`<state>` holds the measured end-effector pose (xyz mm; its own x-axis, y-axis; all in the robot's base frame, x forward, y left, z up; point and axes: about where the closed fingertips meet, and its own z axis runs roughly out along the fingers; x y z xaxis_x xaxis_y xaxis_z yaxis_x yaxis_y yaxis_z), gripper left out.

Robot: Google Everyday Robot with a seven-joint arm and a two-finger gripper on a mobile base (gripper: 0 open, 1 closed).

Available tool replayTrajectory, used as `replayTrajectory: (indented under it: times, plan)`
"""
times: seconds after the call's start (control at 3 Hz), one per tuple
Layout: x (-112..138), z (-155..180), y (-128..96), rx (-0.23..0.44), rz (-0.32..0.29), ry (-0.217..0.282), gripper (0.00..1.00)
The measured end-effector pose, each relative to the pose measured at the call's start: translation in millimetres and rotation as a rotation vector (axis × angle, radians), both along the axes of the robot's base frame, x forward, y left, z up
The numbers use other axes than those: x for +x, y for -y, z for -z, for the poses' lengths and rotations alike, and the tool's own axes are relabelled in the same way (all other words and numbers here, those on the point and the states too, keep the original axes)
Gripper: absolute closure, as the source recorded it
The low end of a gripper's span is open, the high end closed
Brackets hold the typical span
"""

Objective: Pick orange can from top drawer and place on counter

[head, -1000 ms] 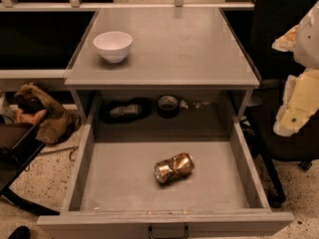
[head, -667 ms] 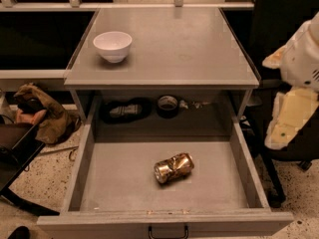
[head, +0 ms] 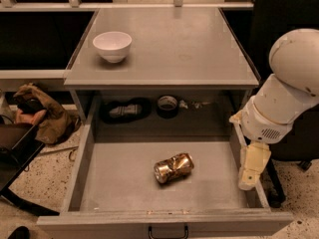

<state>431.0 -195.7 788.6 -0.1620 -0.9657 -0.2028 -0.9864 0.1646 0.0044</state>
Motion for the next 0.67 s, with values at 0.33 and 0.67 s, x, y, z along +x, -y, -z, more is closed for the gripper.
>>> replayTrajectory:
  times: [0.33, 0.67]
  plan:
    - [0.0, 0.0, 0.0, 0.000, 0.000, 0.000, 0.00]
    - [7.5, 27.4, -9.2, 0.025, -0.018, -0.006, 0.00]
